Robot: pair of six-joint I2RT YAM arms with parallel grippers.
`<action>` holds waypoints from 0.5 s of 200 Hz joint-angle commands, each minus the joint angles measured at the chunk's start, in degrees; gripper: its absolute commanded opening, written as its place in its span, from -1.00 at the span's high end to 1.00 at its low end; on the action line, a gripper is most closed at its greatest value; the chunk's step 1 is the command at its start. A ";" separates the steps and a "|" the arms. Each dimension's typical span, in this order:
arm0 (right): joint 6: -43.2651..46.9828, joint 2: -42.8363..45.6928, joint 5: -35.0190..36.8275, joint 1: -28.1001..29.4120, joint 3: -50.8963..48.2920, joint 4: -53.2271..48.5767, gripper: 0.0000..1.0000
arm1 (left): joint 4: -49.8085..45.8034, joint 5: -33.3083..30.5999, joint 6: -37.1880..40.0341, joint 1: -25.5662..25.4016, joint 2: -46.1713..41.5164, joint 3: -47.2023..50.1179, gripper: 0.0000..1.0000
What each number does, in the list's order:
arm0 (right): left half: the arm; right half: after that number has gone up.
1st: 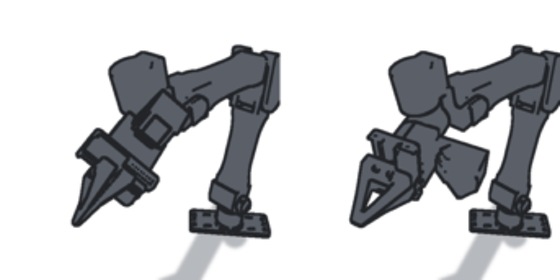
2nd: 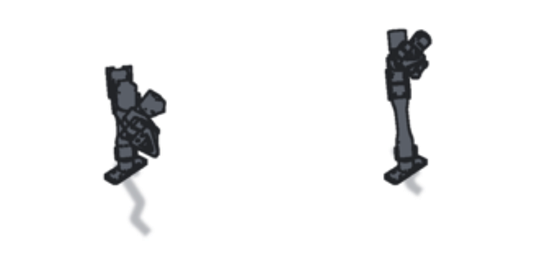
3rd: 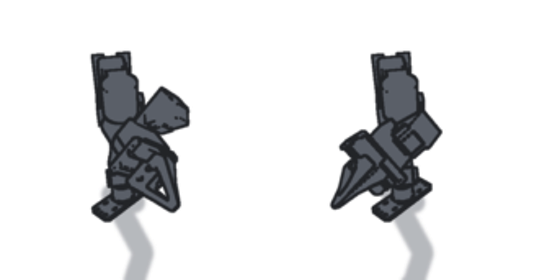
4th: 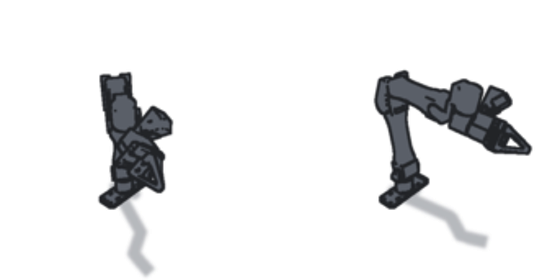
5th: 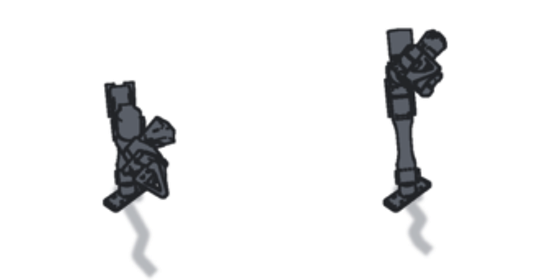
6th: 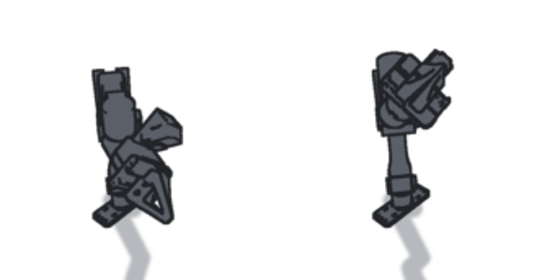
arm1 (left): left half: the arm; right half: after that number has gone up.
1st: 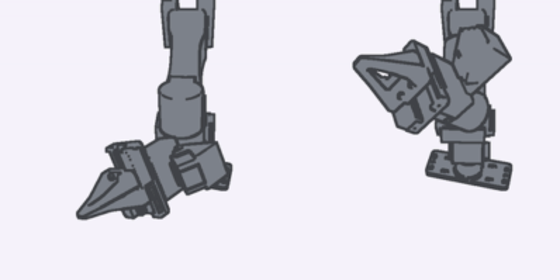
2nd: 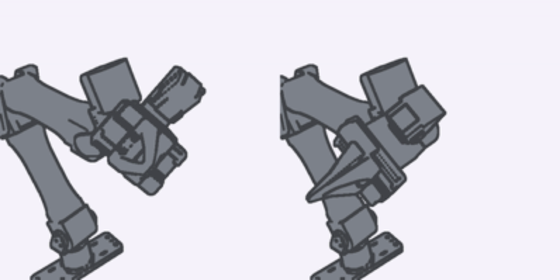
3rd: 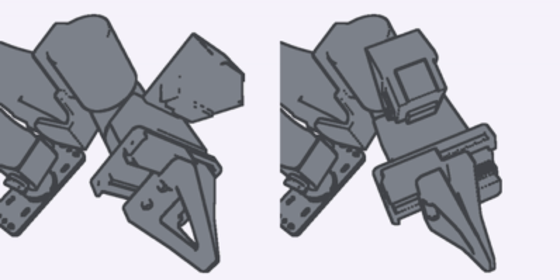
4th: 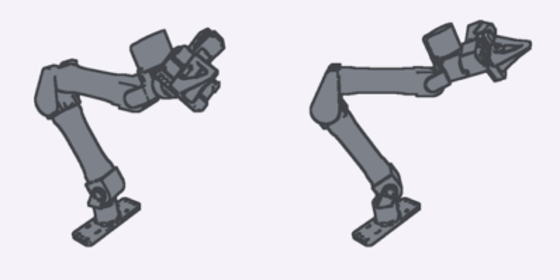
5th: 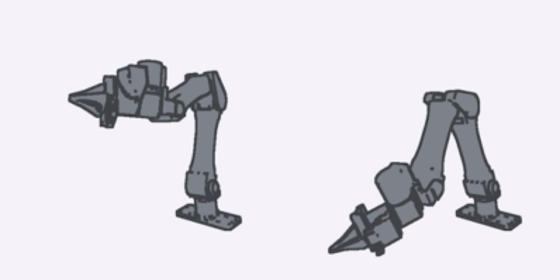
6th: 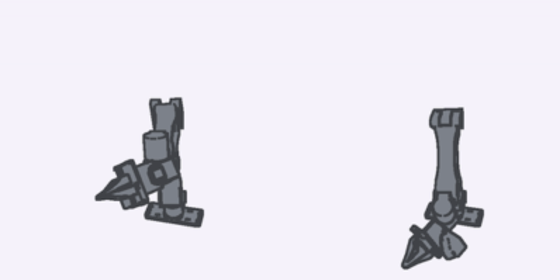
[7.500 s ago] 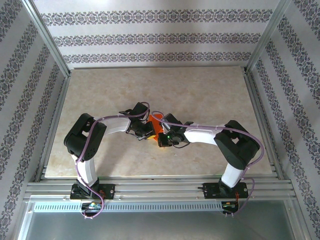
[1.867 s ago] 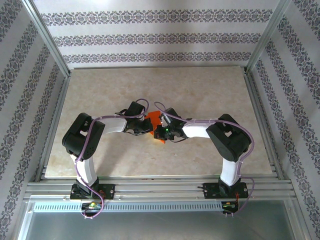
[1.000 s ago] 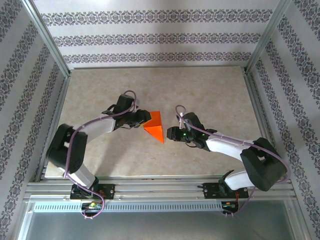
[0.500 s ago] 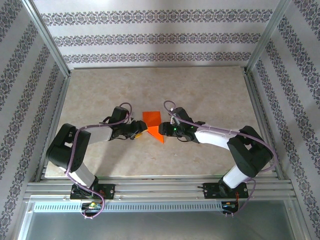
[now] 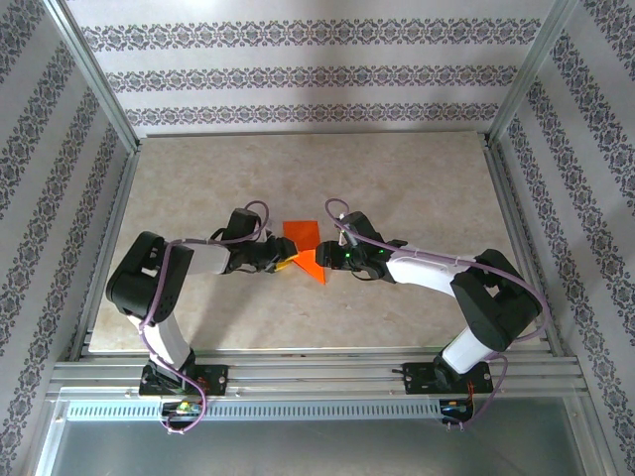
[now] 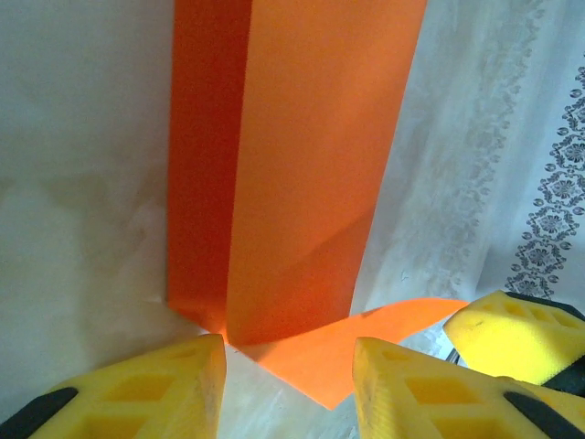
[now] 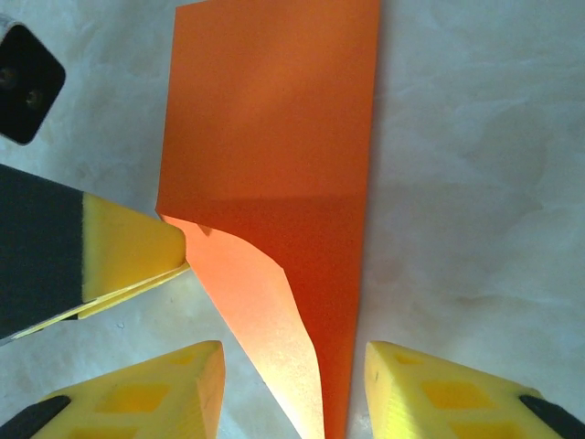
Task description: Fold a paper plane with a square sheet of paper (pick it up from the middle)
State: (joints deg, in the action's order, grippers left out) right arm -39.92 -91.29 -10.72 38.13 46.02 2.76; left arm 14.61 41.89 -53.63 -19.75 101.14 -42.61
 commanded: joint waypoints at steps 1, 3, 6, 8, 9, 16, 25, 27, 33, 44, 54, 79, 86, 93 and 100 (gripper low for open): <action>0.15 0.62 0.30 0.12 0.30 1.27 0.10 | 1.32 2.52 0.89 0.35 1.19 -1.13 0.20; 0.12 0.70 0.29 0.04 0.30 1.32 0.10 | 1.54 2.57 0.89 0.33 1.24 -1.13 0.21; 0.11 0.75 0.31 0.05 0.25 1.36 0.11 | 1.71 2.77 0.89 0.32 1.32 -1.16 0.23; 0.11 0.80 0.27 0.07 0.22 1.36 0.11 | 1.84 2.83 0.89 0.32 1.38 -1.16 0.23; 0.11 0.82 0.27 0.09 0.22 1.37 0.10 | 1.88 2.88 0.89 0.32 1.40 -1.16 0.24; 0.11 0.93 0.31 0.01 0.21 1.38 0.10 | 2.08 3.12 0.91 0.37 1.40 -1.24 0.26; 0.11 1.11 0.31 0.01 0.12 1.35 0.10 | 2.16 3.28 1.19 0.41 1.43 -1.29 0.31; 0.11 1.17 0.38 -0.03 0.12 1.36 0.10 | 2.22 3.22 1.23 0.39 1.40 -1.30 0.32; 0.11 1.28 0.43 -0.07 -0.07 1.44 0.11 | 2.24 3.32 1.54 0.41 1.43 -1.28 0.34; 0.02 1.50 0.53 -0.10 -0.22 1.45 0.11 | 2.26 3.34 1.93 0.37 1.56 -1.34 0.40; 0.02 1.76 0.61 -0.23 -0.48 1.59 0.11 | 2.26 3.31 2.41 0.38 1.67 -1.37 0.45; -0.02 2.62 0.94 -0.50 -1.17 1.75 0.11 | 3.07 3.36 3.56 0.33 1.94 -1.32 0.54; -0.07 2.90 1.01 -0.62 -1.28 1.67 0.11 | 3.43 3.29 3.77 0.36 2.07 -1.33 0.57; 0.02 3.17 1.14 -0.76 -1.45 1.72 0.11 | 3.85 3.29 3.74 0.36 2.32 -1.33 0.59; 0.02 3.43 1.22 -0.81 -1.62 1.71 0.11 | 4.44 3.30 3.77 0.36 2.60 -1.33 0.60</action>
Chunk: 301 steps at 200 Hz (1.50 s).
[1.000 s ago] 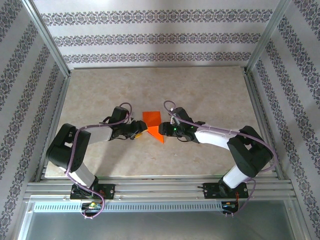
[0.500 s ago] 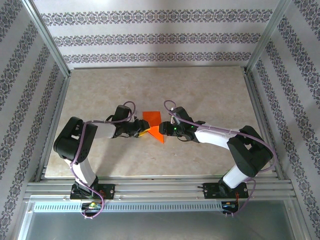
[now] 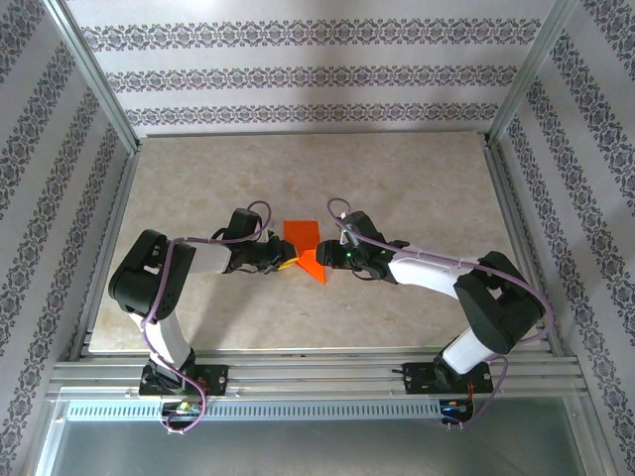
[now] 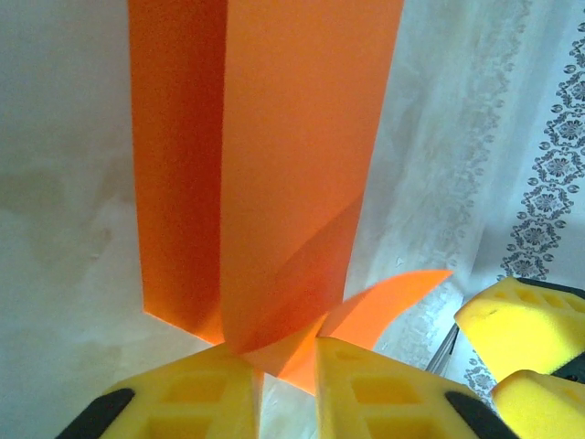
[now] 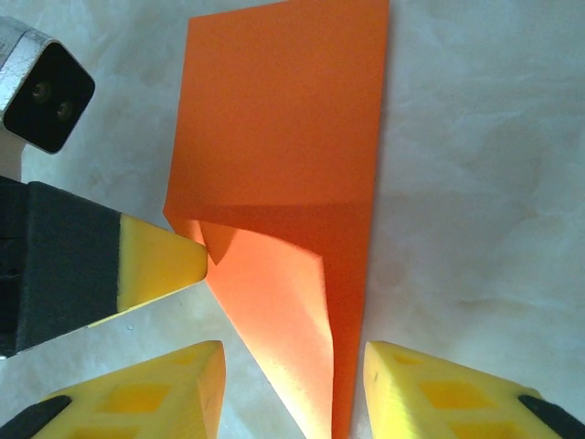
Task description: Fold a paper plane with a square sheet of paper (pick it up from the middle)
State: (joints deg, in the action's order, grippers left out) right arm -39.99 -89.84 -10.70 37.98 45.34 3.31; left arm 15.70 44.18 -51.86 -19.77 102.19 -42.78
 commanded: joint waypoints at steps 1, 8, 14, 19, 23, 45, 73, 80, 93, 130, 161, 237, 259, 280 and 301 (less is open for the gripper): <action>0.13 2.01 1.20 -0.64 -1.00 1.17 0.11 | 3.45 1.04 1.97 0.36 1.58 -1.16 0.61; 0.24 2.25 1.28 -0.77 -1.04 1.11 0.11 | 4.07 1.12 1.84 0.38 1.90 -1.13 0.61; 0.26 2.34 1.25 -0.74 -1.13 1.08 0.11 | 4.53 1.24 1.68 0.40 2.20 -1.20 0.61; 0.26 2.48 1.32 -0.88 -1.22 1.07 0.11 | 4.95 1.37 1.52 0.49 2.50 -1.25 0.61; 0.33 2.61 1.30 -0.89 -1.30 1.01 0.11 | 5.44 1.39 1.37 0.37 2.73 -1.27 0.61; 0.35 2.83 1.46 -0.89 -1.55 0.95 0.11 | 7.62 1.78 0.39 0.40 3.63 -1.41 0.59; 0.35 3.00 1.38 -0.96 -1.66 0.91 0.11 | 8.27 1.53 0.15 0.40 4.05 -1.69 0.59; 0.35 2.97 1.38 -0.90 -1.66 0.86 0.11 | 8.34 1.53 0.11 0.40 4.01 -1.71 0.61; 0.44 3.01 1.36 -0.95 -1.66 0.82 0.11 | 8.01 1.36 0.05 0.48 3.95 -1.75 0.67; 1.91 3.37 2.78 -0.92 -1.81 -0.13 0.08 | 3.69 -2.96 0.37 0.39 1.20 -1.16 0.77; 8.20 5.22 8.40 0.59 -2.53 -0.19 -0.17 | 1.00 -8.09 -2.64 0.01 -2.80 0.69 0.87; 31.77 6.56 14.17 5.14 -12.13 21.15 -0.56 | -12.19 -23.37 -10.79 -6.71 -9.50 -1.43 0.88; 35.06 4.09 11.90 5.77 -11.77 22.11 -0.44 | -16.08 -26.67 -12.70 -8.97 -10.22 -2.88 0.88; 38.24 1.70 11.61 8.35 -11.91 23.89 -0.34 | -18.42 -28.25 -14.60 -9.93 -10.52 -3.66 0.87; 40.69 -1.03 11.97 11.02 -11.20 25.29 -0.24 | -19.90 -27.79 -14.51 -10.16 -9.76 -4.89 0.86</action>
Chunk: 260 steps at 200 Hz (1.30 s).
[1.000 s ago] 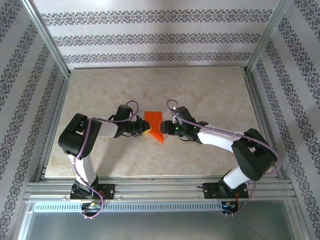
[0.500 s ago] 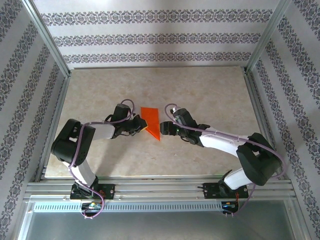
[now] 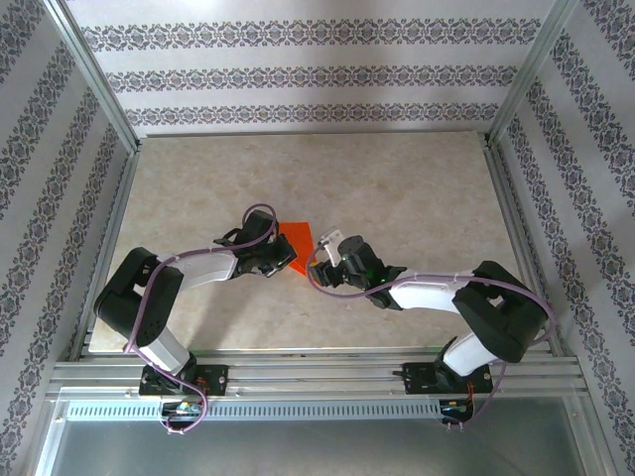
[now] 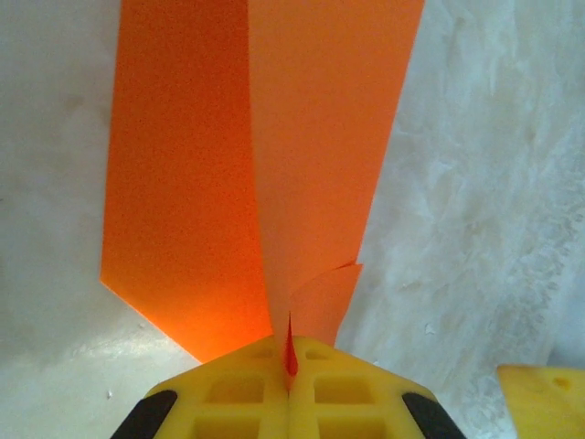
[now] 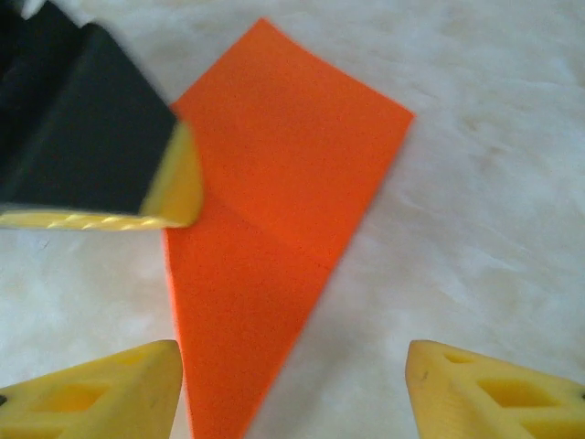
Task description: Fold a paper plane with a square sheet of paper (pick it up from the middle)
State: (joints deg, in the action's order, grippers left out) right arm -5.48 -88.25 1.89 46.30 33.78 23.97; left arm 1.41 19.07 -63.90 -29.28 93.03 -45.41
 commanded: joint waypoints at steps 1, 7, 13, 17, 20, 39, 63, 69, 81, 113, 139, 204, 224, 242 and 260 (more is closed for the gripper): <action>6.27 -2.76 -0.55 2.80 0.39 4.66 -0.23 | -5.66 -2.66 -2.42 -0.67 -0.54 -2.33 0.86; 6.79 -3.47 -0.23 3.44 0.81 4.70 -0.19 | -6.08 -2.48 -2.22 -0.61 -0.34 -2.71 0.86; 7.14 -4.24 0.30 4.02 1.29 4.74 -0.15 | -6.24 -2.33 -2.10 -0.76 -0.18 -3.01 0.86; 7.30 -4.72 0.70 4.32 1.56 4.71 -0.13 | -6.39 -2.24 -2.03 -0.70 -0.14 -3.18 0.86; 7.38 -5.07 1.02 4.56 1.77 4.81 -0.12 | -6.49 -2.16 -2.02 -0.73 -0.01 -3.34 0.86; 7.52 -7.35 2.57 5.69 2.81 5.25 0.01 | -7.12 -1.75 -1.85 -0.77 0.26 -4.16 0.86; 7.86 -9.93 5.57 6.68 3.38 6.97 0.09 | -7.72 -1.58 -1.67 -0.80 0.39 -4.60 0.86; 8.06 -10.45 6.19 6.82 3.48 7.41 0.11 | -7.71 -1.47 -1.64 -0.80 0.46 -4.60 0.86; 8.27 -11.26 7.78 6.96 3.57 8.58 0.16 | -7.76 -1.32 -1.67 -0.81 0.48 -4.69 0.86; 8.87 -13.11 10.93 6.96 3.40 12.12 0.23 | -7.58 -1.06 -1.90 -0.83 0.66 -4.69 0.86; 9.13 -14.53 11.82 6.96 3.40 13.81 0.33 | -7.13 -0.70 -2.27 -0.84 0.58 -4.44 0.86; 12.14 -14.70 9.58 6.96 1.36 15.04 0.65 | -7.37 -0.35 -2.68 -0.45 0.22 -4.59 0.69; 13.10 -14.02 8.93 6.96 0.44 15.71 0.68 | -7.71 -0.19 -2.33 0.59 0.22 -4.34 0.58; 13.39 -13.79 8.11 6.96 0.06 15.94 0.68 | -7.90 -0.22 -1.86 1.31 0.29 -4.21 0.56; 13.19 -14.12 7.57 6.96 -0.11 16.11 0.68 | -7.87 0.37 -1.50 1.70 0.72 -4.42 0.56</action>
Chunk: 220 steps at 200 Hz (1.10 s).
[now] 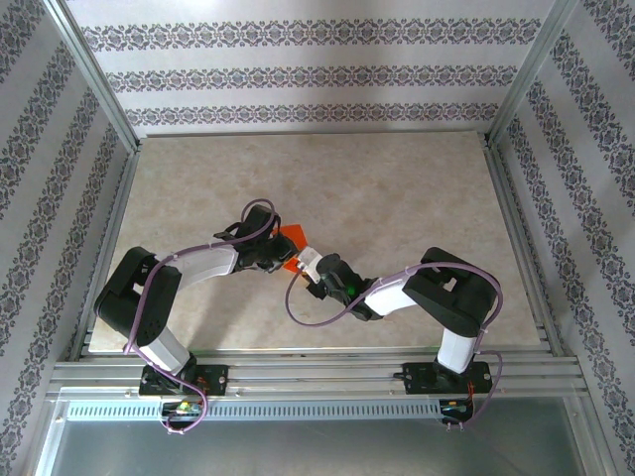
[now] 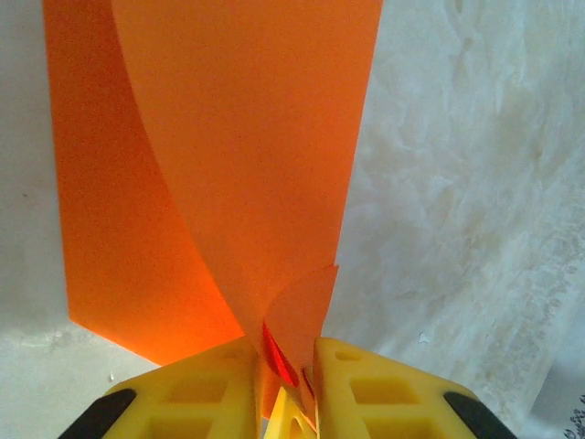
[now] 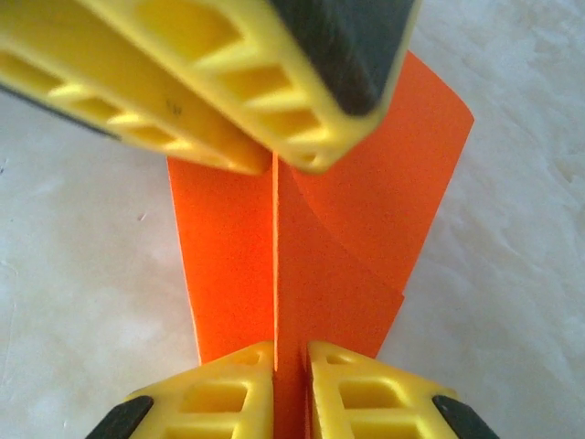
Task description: Fold a paper plane with a square sheet of paper (pick it up from the middle)
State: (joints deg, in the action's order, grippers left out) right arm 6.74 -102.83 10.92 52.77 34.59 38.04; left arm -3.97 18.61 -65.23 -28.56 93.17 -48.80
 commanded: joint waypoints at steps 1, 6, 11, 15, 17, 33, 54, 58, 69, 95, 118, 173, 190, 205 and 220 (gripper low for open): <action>0.94 0.45 -1.49 0.49 -0.92 2.08 0.68 | -2.51 0.87 -0.12 1.01 0.60 -1.04 0.56; 0.84 0.35 -1.66 0.48 -0.93 2.19 0.68 | -2.50 1.11 -0.01 1.00 0.81 -1.12 0.57; 0.76 0.27 -1.63 0.44 -0.97 2.30 0.67 | -2.59 1.46 0.07 1.02 1.10 -1.28 0.57; 0.65 0.19 -1.69 0.47 -0.93 2.38 0.67 | -2.64 1.62 0.07 1.04 1.30 -1.37 0.58; 0.69 0.18 -1.69 0.48 -0.93 2.45 0.67 | -2.63 1.67 0.10 1.04 1.38 -1.38 0.58; 0.63 0.04 -1.93 0.49 -0.78 2.56 0.65 | -2.44 2.28 0.11 0.99 1.93 -1.47 0.64; 0.63 -0.35 -1.82 0.49 -0.19 2.40 0.61 | -2.51 2.57 0.19 1.03 2.11 -1.71 0.73; 0.56 -0.44 -1.87 0.49 -0.07 2.43 0.60 | -2.53 2.59 0.15 1.03 2.06 -1.74 0.73; 0.55 -0.78 -1.75 0.49 0.29 2.39 0.57 | -2.61 2.57 0.12 0.98 1.94 -1.73 0.76; 0.54 -1.71 -1.60 0.48 1.56 2.04 0.54 | -2.70 2.57 -0.07 1.00 1.60 -1.59 0.77; 0.38 -2.12 -1.44 0.49 2.02 1.95 0.54 | -2.79 2.53 -0.07 0.99 1.53 -1.64 0.78; -0.92 -2.12 -1.19 0.27 2.46 1.69 0.51 | -2.76 2.43 -0.07 1.01 1.67 -1.47 0.79; -1.32 -2.16 -1.49 0.26 2.50 1.60 0.61 | -2.83 2.20 -0.07 0.97 1.43 -1.29 0.79; -1.44 -2.29 -1.95 0.22 2.24 1.60 0.69 | -3.14 1.92 0.01 1.03 1.11 -1.31 0.78; -1.55 -2.29 -2.44 0.14 1.73 1.82 0.72 | -3.50 1.62 0.29 1.46 0.50 -1.22 0.71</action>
State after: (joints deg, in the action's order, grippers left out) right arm 6.13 -104.09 9.67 52.75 35.86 39.24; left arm -4.64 20.73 -65.17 -28.01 94.67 -49.06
